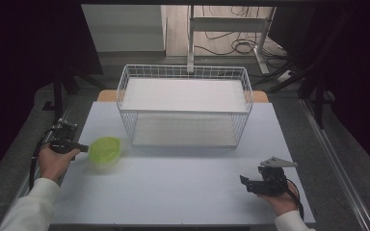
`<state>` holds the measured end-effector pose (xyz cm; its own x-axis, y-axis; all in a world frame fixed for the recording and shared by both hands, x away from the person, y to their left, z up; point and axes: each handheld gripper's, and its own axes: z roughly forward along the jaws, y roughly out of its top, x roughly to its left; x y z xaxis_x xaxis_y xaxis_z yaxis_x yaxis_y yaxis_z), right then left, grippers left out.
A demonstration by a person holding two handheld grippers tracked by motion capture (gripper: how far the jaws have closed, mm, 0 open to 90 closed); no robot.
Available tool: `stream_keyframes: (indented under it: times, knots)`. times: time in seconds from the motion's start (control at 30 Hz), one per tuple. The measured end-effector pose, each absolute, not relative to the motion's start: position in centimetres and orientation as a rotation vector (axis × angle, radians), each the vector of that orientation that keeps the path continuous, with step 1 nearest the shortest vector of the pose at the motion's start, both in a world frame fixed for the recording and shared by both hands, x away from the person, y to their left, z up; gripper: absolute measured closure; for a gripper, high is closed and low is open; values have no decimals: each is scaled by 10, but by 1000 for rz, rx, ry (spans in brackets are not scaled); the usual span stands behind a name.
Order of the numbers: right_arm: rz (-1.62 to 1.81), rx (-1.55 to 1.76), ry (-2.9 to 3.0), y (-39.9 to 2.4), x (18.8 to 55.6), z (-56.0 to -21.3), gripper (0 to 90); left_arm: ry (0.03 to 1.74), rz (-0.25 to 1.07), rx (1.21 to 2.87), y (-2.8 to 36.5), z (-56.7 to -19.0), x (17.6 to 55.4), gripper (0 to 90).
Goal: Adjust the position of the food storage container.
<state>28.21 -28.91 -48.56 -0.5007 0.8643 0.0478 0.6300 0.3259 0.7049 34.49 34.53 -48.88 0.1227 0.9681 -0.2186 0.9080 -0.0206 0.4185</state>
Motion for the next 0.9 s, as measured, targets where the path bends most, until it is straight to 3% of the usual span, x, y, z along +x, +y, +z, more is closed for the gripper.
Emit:
stream_keyframes:
  times: [0.9]
  knots:
    - [963, 1333, 2264, -289, 282, -485, 184, 1698, 139, 2018, 299, -486, 351, 900]
